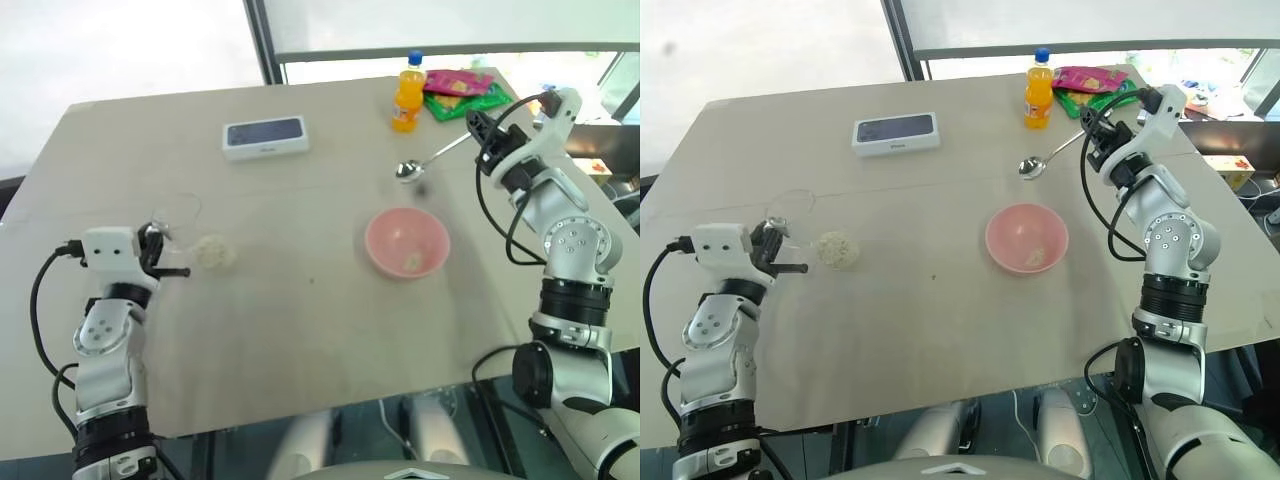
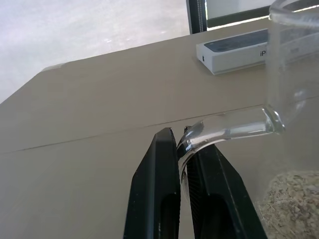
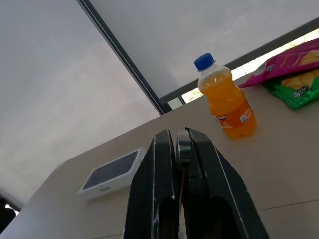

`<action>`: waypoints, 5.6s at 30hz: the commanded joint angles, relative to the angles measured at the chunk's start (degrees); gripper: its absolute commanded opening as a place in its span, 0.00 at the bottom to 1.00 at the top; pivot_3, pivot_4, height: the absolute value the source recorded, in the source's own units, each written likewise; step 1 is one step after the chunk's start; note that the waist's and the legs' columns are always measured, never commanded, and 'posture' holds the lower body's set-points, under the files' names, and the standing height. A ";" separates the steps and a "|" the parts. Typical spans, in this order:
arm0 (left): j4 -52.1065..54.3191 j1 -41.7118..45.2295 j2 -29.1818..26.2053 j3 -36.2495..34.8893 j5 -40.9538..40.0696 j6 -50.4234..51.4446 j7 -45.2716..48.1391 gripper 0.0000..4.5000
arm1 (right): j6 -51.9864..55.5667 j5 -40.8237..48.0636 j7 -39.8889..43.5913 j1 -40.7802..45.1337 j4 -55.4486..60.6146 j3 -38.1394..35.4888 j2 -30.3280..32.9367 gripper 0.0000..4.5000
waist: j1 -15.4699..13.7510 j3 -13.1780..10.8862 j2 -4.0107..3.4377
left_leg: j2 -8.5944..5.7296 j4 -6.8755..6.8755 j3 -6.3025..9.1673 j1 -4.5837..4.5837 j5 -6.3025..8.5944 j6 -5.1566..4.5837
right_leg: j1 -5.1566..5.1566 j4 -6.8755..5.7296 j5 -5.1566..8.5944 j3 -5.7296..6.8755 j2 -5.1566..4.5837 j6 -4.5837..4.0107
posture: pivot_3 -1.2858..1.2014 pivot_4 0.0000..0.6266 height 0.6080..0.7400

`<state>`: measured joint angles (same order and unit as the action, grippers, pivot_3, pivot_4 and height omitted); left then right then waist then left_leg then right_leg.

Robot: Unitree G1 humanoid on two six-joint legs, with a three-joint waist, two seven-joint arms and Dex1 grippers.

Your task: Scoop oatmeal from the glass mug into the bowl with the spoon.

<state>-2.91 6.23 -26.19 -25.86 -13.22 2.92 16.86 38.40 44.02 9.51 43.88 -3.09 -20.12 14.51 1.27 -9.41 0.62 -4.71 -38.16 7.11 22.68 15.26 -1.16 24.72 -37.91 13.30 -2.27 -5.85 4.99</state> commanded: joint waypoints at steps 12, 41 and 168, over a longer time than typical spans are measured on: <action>-2.12 14.07 0.18 12.46 3.16 -1.40 4.07 0.01 | 2.37 1.63 3.98 8.36 5.69 4.12 1.76 0.00 | -0.11 0.00 0.00 | -0.02 -0.02 0.02 0.09 -0.02 0.02 | 0.06 0.00 -0.01 0.03 0.01 0.01 | 0.52 0.24 1.00; -41.22 45.31 8.20 26.98 12.38 -16.27 15.12 0.01 | -5.49 -21.70 19.79 12.14 1.13 30.27 1.85 0.00 | 1.33 0.00 0.04 | -0.14 -0.33 0.02 1.06 -0.05 0.05 | 0.97 -0.12 -0.06 0.05 -0.03 0.10 | 0.52 0.24 1.00; -53.66 44.42 11.85 29.77 16.68 -26.76 12.84 0.01 | 16.38 34.78 -21.02 -3.76 16.19 11.88 25.07 0.00 | 1.03 0.21 0.02 | -0.19 -0.94 -0.13 0.10 0.18 -0.50 | -0.14 -0.60 -0.13 -0.11 -0.02 0.28 | 0.52 0.24 1.00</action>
<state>-55.80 51.47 -13.80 2.71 1.88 -23.95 28.93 55.49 83.99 -16.68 37.99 9.64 -9.15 37.77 2.30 -9.20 0.65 -4.90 -39.09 6.98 22.78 15.44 -1.66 24.58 -38.50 13.17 -2.38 -5.87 5.28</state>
